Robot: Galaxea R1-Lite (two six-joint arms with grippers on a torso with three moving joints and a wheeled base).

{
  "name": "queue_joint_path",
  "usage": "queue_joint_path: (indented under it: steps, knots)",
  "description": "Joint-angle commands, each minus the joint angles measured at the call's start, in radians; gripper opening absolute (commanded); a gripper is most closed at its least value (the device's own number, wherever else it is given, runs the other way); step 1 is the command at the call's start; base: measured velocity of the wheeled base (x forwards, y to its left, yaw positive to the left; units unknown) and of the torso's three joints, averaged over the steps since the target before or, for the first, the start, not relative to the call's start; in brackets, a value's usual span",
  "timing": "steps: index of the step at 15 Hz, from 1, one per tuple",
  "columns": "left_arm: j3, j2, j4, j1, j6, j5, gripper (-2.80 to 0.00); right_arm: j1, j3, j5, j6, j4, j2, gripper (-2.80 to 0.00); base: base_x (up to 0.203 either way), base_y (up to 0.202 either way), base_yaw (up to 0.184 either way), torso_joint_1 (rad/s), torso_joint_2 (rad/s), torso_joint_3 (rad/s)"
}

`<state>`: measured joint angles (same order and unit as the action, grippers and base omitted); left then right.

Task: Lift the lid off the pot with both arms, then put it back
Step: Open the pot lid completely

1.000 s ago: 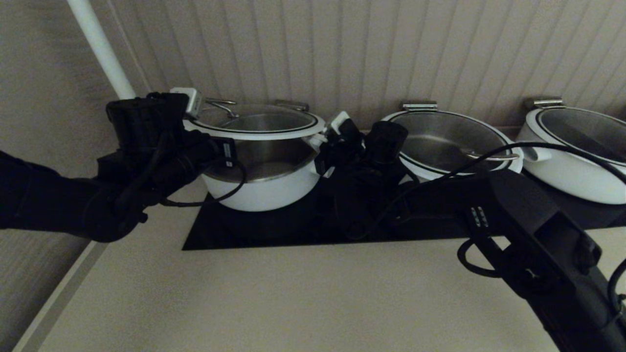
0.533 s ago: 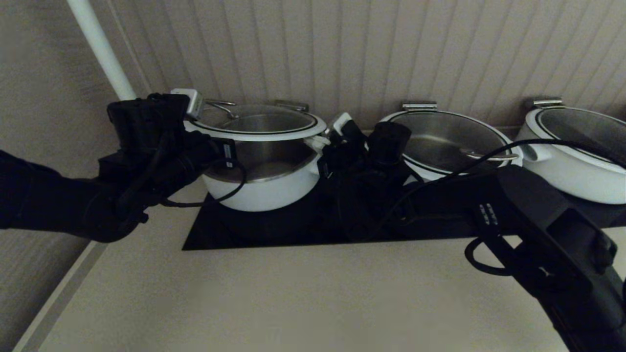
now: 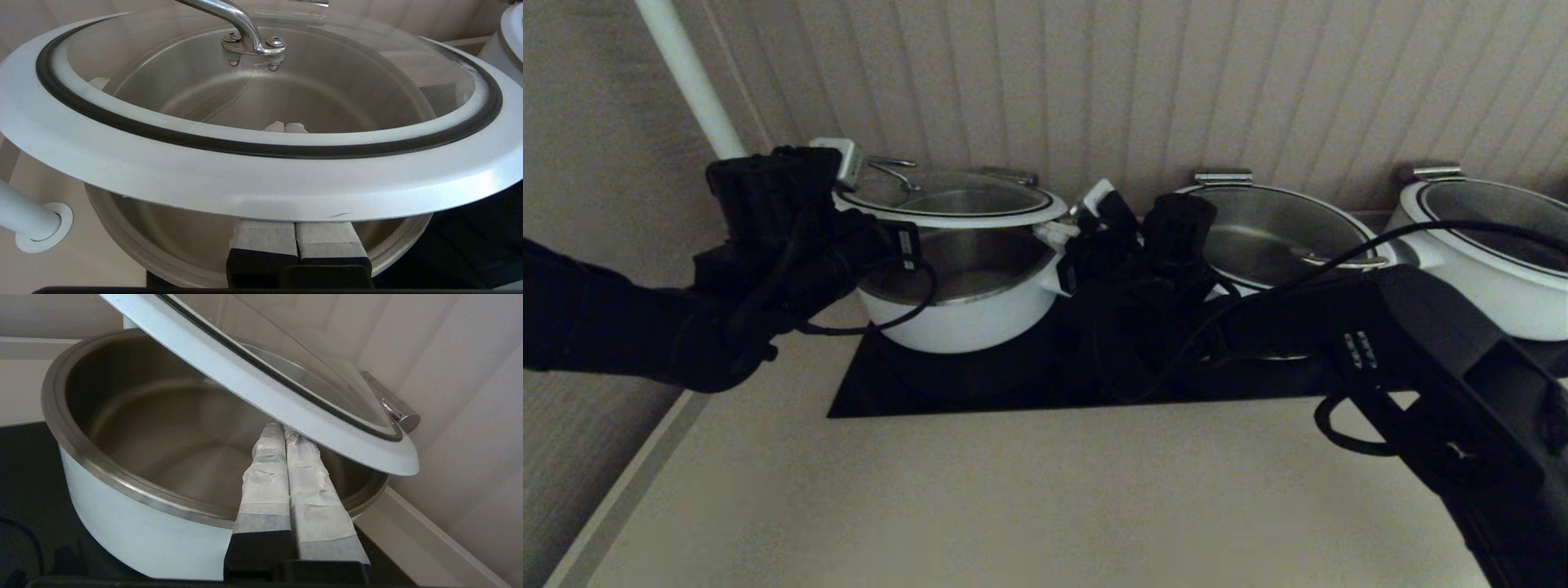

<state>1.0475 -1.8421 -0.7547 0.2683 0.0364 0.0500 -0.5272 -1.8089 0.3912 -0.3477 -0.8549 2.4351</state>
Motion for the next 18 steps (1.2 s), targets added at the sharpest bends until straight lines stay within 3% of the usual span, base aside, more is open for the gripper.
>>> queue_joint_path:
  steps: [1,8,18]
  knots:
    - [0.002,-0.006,-0.005,0.0,0.0,0.001,-2.8,0.0,0.002,0.002,-0.002,-0.004,-0.006,-2.8,0.0,0.0,0.0,0.0,0.0,0.0]
    - [0.002,-0.005,-0.006,0.0,0.002,0.001,-2.8,0.0,0.05,0.003,-0.002,0.023,-0.051,-2.8,0.0,0.0,0.0,0.0,0.0,0.0]
    - [0.0,-0.002,-0.006,-0.001,0.002,0.001,-2.8,0.001,0.255,0.003,-0.002,0.023,-0.185,-2.8,0.0,0.0,0.0,0.0,0.0,0.0]
